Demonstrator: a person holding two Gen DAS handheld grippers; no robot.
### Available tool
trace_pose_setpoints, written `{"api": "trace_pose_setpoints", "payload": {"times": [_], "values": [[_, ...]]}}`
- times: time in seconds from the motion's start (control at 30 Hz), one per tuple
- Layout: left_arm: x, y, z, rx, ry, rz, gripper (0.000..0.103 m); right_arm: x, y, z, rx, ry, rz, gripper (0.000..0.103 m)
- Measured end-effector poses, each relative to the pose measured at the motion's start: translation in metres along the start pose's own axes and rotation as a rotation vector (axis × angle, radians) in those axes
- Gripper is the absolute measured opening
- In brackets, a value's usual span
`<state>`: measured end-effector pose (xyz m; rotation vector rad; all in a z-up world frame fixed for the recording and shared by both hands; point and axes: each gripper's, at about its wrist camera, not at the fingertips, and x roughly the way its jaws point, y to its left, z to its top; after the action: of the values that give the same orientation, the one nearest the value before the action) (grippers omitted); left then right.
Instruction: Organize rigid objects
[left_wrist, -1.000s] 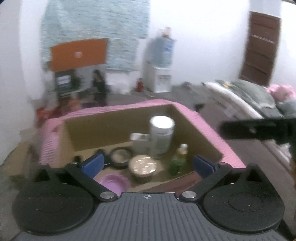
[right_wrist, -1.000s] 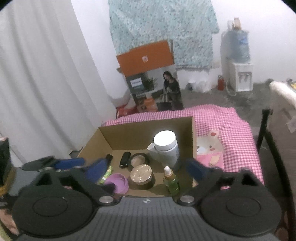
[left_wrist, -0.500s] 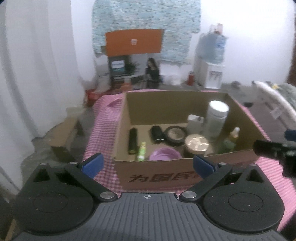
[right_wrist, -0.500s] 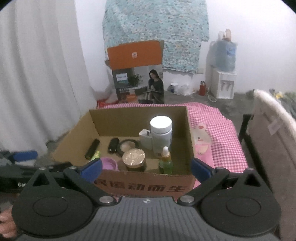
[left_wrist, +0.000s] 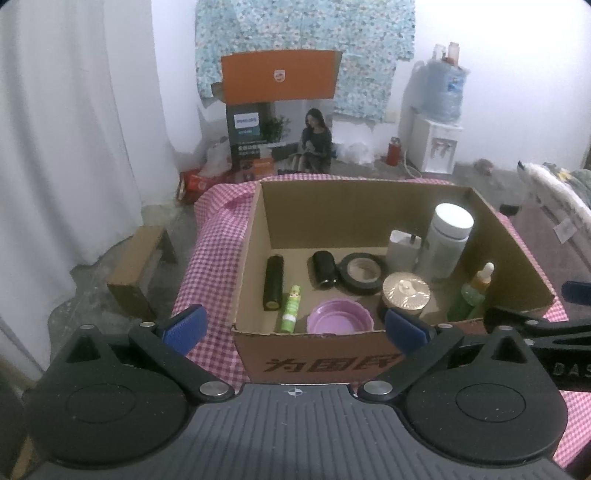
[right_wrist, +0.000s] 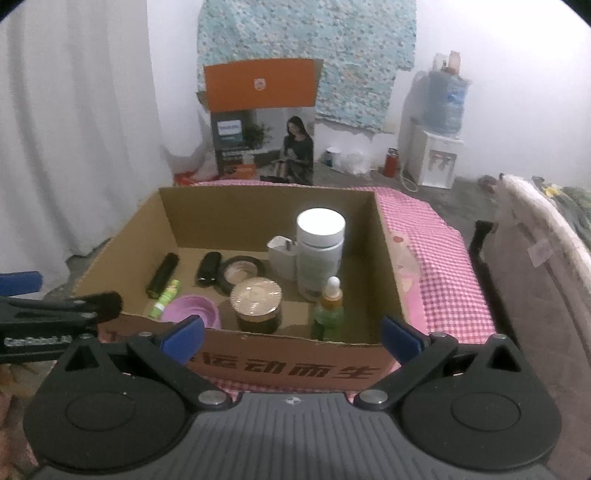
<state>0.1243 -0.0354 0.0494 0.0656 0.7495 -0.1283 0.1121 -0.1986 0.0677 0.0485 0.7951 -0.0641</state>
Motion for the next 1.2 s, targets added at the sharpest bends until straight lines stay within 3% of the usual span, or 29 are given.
{"api": "trace_pose_setpoints", "payload": {"times": [1.2], "values": [[0.0053,-0.0037,0.0022,0.012,0.065,-0.003,0.103,0.0058,-0.0093,-0.0014,0.02,0.009,0.016,0.103]]}}
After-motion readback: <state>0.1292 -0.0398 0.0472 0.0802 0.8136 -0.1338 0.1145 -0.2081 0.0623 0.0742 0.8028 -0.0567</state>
